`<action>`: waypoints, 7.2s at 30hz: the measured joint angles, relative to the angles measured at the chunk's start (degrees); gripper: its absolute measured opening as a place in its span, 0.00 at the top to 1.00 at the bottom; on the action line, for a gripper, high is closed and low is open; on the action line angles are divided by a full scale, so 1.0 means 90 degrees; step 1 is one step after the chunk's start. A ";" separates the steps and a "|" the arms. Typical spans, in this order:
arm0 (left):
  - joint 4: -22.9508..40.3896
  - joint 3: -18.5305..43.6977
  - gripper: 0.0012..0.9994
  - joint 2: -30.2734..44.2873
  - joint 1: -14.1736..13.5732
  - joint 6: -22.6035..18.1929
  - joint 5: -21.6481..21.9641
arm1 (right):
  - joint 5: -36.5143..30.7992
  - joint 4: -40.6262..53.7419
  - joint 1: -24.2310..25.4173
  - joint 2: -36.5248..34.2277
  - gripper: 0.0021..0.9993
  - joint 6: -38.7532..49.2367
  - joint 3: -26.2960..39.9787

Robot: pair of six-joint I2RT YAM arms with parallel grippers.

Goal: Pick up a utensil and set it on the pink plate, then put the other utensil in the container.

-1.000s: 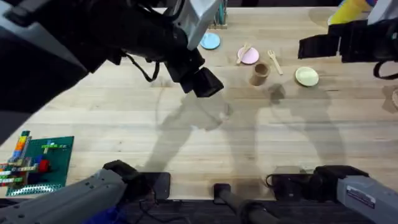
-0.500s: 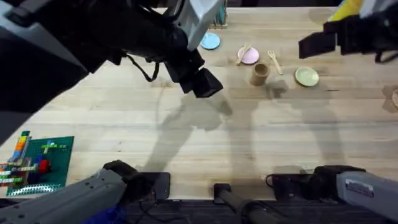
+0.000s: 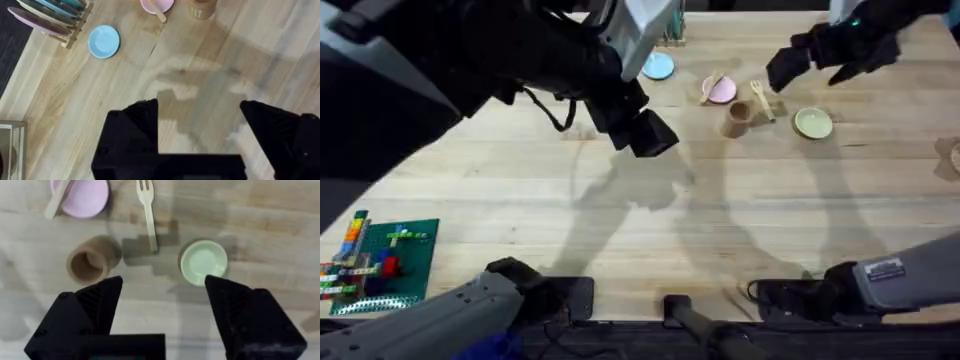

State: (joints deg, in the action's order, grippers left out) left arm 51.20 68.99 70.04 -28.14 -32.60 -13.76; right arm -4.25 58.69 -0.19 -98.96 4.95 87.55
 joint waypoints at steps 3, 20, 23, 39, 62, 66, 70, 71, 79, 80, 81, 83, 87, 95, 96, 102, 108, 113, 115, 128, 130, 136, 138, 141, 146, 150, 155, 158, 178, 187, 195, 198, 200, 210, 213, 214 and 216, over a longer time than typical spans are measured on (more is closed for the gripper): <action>0.0000 0.0000 0.00 0.0000 0.0000 -0.0001 0.0000 | 0.0063 -0.0292 0.0000 -0.0258 0.00 0.0002 0.0000; 0.0000 0.0000 0.00 0.0000 0.0000 -0.0002 0.0000 | 0.0508 -0.1147 0.0000 -0.1326 0.00 0.0203 0.0002; 0.0000 0.0000 0.00 0.0000 0.0000 -0.0002 -0.0001 | 0.0530 -0.1241 0.0000 -0.1471 0.00 0.0279 0.0002; 0.0039 0.0000 0.00 0.0000 0.0000 -0.0002 0.0000 | 0.0561 -0.1398 0.0000 -0.2049 0.05 0.0359 0.0119; 0.0044 0.0000 0.00 0.0000 0.0000 -0.0002 0.0000 | 0.0457 -0.1422 0.0066 -0.2073 0.80 0.0429 0.0136; 0.0046 0.0000 0.00 0.0000 0.0000 -0.0002 0.0000 | 0.0474 -0.1430 0.0066 -0.2073 0.95 0.0434 0.0151; 0.0045 0.0000 0.00 0.0000 0.0000 -0.0002 0.0000 | 0.0474 -0.1430 0.0066 -0.2073 0.96 0.0437 0.0155; 0.0046 0.0000 0.00 -0.0002 0.0000 -0.0002 0.0000 | 0.0474 -0.1430 0.0066 -0.2073 0.96 0.0437 0.0155; 0.0046 0.0000 0.00 0.0000 0.0000 -0.0002 -0.0001 | 0.0476 -0.1421 0.0066 -0.2073 0.97 0.0506 0.0164; 0.0046 0.0000 0.00 0.0000 0.0000 -0.0002 0.0000 | 0.0479 -0.1389 0.0066 -0.2075 0.97 0.0543 0.0178; 0.0046 0.0000 0.00 0.0000 0.0000 -0.0002 0.0000 | 0.0486 -0.1330 0.0066 -0.2083 0.97 0.0585 0.0199; 0.0046 0.0000 0.00 -0.0001 0.0000 -0.0002 -0.0002 | 0.0506 -0.1208 0.0063 -0.2118 0.97 0.0654 0.0273; 0.0046 0.0000 0.00 0.0000 0.0000 -0.0002 0.0000 | 0.0532 -0.0956 0.0063 -0.2144 0.97 0.0701 0.0464; 0.0046 0.0000 0.00 0.0000 0.0000 -0.0002 -0.0001 | 0.0576 -0.0663 0.0063 -0.1841 0.97 0.0769 0.0840; 0.0046 0.0000 0.00 0.0000 0.0000 -0.0002 0.0000 | 0.0576 -0.0642 0.0063 -0.1749 0.97 0.0769 0.0840; 0.0046 0.0000 0.00 -0.0001 0.0000 -0.0002 -0.0001 | 0.0616 -0.0548 0.0063 -0.0893 0.97 0.0804 0.0848; 0.0046 0.0000 0.00 0.0000 0.0000 -0.0002 0.0000 | 0.1453 -0.0514 0.0066 -0.0086 0.97 0.1094 0.0882; 0.0046 0.0000 0.00 0.0000 0.0000 -0.0002 0.0000 | 0.2580 -0.0507 0.0110 0.0364 0.97 0.1349 0.0886; 0.0046 0.0000 0.00 -0.0001 0.0000 -0.0002 0.0000 | 0.3182 -0.0503 0.0222 0.0480 0.97 0.1521 0.0886; 0.0046 0.0000 0.00 0.0000 0.0000 -0.0002 -0.0002 | 0.6828 0.0644 0.1311 0.0535 0.97 0.3766 0.0894; 0.0046 0.0000 0.00 0.0000 0.0000 -0.0002 -0.0002 | 0.6971 0.0910 0.1350 0.0535 0.97 0.4309 0.0894; 0.0046 0.0000 0.00 0.0000 0.0000 -0.0002 -0.0001 | 0.7223 0.1276 0.1357 0.0535 0.97 0.5791 0.0894; 0.0046 0.0000 0.00 0.0000 0.0000 -0.0002 0.0000 | 0.7403 0.1291 0.1358 0.0537 0.97 0.6132 0.0894; 0.0046 0.0000 0.00 0.0000 0.0000 -0.0002 0.0000 | 0.7597 0.1293 0.1358 0.0535 0.97 0.6672 0.0894; 0.0046 0.0000 0.00 0.0000 0.0000 -0.0002 0.0000 | 0.7715 0.1293 0.1380 0.0535 0.97 0.7786 0.0894; 0.0046 0.0000 0.00 0.0000 0.0000 -0.0002 0.0000 | 0.7778 0.1306 0.1399 0.0458 0.97 0.8766 0.0899; 0.0046 0.0000 0.00 0.0000 0.0000 -0.0002 0.0000 | 0.8090 0.1992 0.1613 -0.0043 0.97 1.0003 0.0899; 0.0046 0.0000 0.00 0.0000 0.0000 -0.0002 0.0000 | 0.8416 0.2535 0.1840 -0.0174 0.97 1.0662 0.0899; 0.0046 0.0000 0.00 0.0000 0.0000 -0.0002 0.0000 | 0.8760 0.2363 0.1856 -0.1372 0.97 1.2262 0.0524; 0.0046 0.0000 0.00 0.0000 0.0000 -0.0002 0.0000 | 0.8539 0.1883 0.1700 -0.1549 0.97 1.2290 -0.0134; 0.0046 0.0000 0.00 -0.0001 0.0000 -0.0002 -0.0002 | 0.8365 0.1646 0.1700 -0.1888 0.97 1.2290 -0.0524; 0.0046 0.0000 0.00 0.0000 0.0000 -0.0002 0.0000 | 0.8257 0.1559 0.1698 -0.1893 0.97 1.2288 -0.0647; 0.0046 0.0000 0.00 0.0000 0.0000 -0.0002 -0.0001 | 0.8200 0.1425 0.1682 -0.1894 0.97 1.2289 -0.0734; 0.0046 0.0000 0.00 -0.0001 0.0000 -0.0002 -0.0001 | 0.7988 0.0763 0.1513 -0.1894 0.97 1.2293 -0.1178; 0.0046 0.0000 0.00 0.0000 0.0000 -0.0002 -0.0001 | 0.7961 0.0731 0.1513 -0.1894 0.97 1.2293 -0.1195; 0.0046 0.0000 0.00 0.0000 0.0000 -0.0002 0.0000 | 0.7947 0.0723 0.1513 -0.1894 0.97 1.2293 -0.1197; 0.0046 0.0000 0.00 0.0000 0.0000 -0.0002 0.0000 | 0.7944 0.0717 0.1513 -0.1894 0.97 1.2292 -0.1200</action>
State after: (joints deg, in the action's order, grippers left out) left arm 51.62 68.99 70.04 -28.14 -32.62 -13.76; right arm 67.24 65.14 13.43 -116.01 115.58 76.75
